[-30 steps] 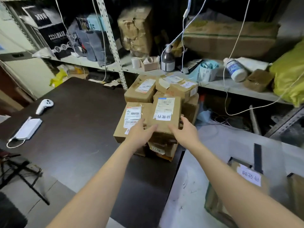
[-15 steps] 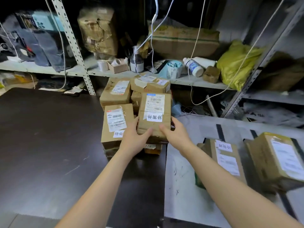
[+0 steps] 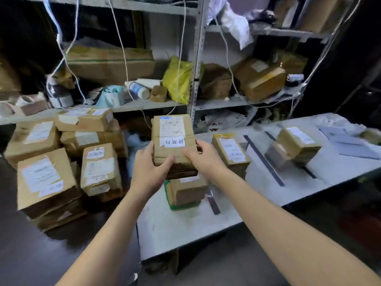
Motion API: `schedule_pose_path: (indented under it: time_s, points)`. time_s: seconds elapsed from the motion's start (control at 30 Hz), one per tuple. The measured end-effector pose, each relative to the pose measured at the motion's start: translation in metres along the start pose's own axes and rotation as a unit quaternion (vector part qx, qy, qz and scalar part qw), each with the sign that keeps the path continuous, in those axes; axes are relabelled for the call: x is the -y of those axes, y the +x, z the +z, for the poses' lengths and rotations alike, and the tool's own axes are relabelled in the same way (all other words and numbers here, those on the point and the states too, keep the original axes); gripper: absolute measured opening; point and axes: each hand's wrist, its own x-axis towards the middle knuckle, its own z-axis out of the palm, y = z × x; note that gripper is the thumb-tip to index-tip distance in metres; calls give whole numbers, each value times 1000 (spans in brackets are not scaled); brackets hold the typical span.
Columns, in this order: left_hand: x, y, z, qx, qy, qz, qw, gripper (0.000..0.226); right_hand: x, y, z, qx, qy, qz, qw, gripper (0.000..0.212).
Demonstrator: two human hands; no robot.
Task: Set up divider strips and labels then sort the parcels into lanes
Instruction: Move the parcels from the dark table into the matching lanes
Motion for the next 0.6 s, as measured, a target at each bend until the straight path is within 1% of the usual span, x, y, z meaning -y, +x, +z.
schedule_pose_path:
  time_s: [0.23, 0.33, 0.47, 0.53, 0.6]
  points:
    - [-81, -17, 159, 38, 4, 48, 998, 46, -78, -25, -165, -61, 12, 2, 998, 29]
    - [-118, -34, 235, 67, -22, 44, 997, 49, -121, -35, -238, -76, -12, 20, 997, 37]
    - [-159, -62, 334, 117, -72, 9, 990, 64, -177, -52, -329, -110, -38, 50, 992, 49]
    - [-174, -73, 380, 136, -75, 1, 988, 64, -202, -60, -367, -128, -49, 72, 988, 54]
    - [-186, -81, 420, 160, -72, -6, 984, 67, -228, -65, -400, -146, -46, 96, 983, 54]
